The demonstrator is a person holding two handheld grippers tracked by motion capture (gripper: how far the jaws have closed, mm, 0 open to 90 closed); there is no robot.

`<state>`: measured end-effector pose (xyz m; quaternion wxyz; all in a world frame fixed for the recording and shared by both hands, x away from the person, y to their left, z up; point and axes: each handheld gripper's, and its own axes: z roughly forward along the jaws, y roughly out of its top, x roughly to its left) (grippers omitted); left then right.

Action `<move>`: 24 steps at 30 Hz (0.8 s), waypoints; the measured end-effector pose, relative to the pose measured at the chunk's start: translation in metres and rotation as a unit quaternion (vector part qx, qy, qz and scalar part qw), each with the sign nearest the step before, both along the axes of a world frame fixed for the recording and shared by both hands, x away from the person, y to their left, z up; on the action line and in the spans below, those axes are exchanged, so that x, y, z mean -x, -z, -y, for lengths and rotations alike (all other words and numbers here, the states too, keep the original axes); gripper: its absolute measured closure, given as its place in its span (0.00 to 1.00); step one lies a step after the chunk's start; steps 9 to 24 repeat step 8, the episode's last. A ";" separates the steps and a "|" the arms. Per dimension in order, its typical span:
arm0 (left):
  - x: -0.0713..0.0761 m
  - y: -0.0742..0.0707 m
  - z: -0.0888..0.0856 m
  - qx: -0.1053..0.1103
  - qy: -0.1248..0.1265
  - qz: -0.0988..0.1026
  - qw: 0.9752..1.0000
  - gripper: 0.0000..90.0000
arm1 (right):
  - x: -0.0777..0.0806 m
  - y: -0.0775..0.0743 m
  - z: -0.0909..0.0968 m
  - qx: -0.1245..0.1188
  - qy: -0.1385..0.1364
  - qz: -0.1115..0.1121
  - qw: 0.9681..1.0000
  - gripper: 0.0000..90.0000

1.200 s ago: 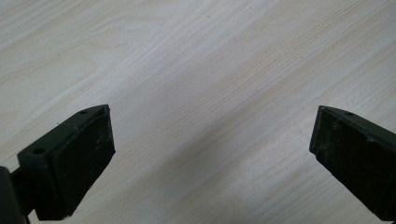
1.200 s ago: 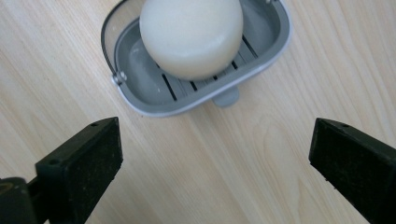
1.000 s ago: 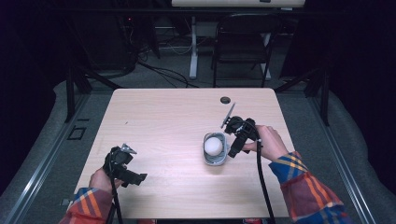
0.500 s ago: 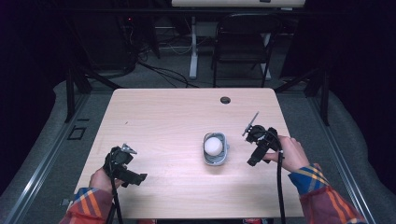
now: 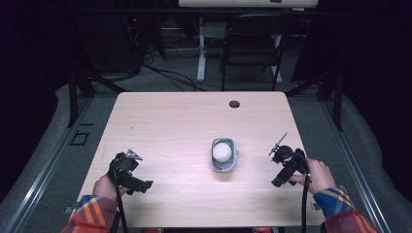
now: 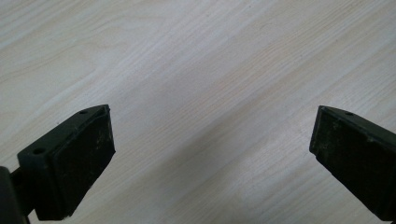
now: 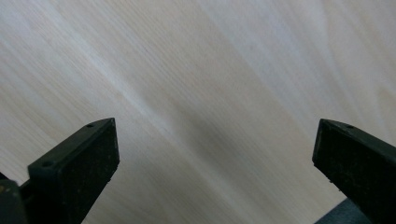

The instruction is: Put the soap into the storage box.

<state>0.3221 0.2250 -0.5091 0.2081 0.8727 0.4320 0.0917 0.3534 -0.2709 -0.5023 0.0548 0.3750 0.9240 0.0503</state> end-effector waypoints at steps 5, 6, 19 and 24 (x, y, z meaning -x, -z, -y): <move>0.000 0.000 0.000 -0.003 0.004 -0.002 1.000 0.00 | 0.008 0.017 0.011 0.003 0.006 -0.020 1.000 0.02; 0.000 0.000 0.000 -0.001 0.003 0.000 1.000 0.00 | 0.010 0.021 0.012 0.003 0.006 -0.023 1.000 0.03; 0.000 0.000 0.001 -0.003 0.004 0.000 1.000 0.00 | 0.011 0.025 0.012 0.003 0.008 -0.027 1.000 0.04; 0.000 0.000 0.001 -0.003 0.004 0.000 1.000 0.00 | 0.011 0.025 0.012 0.003 0.008 -0.027 1.000 0.04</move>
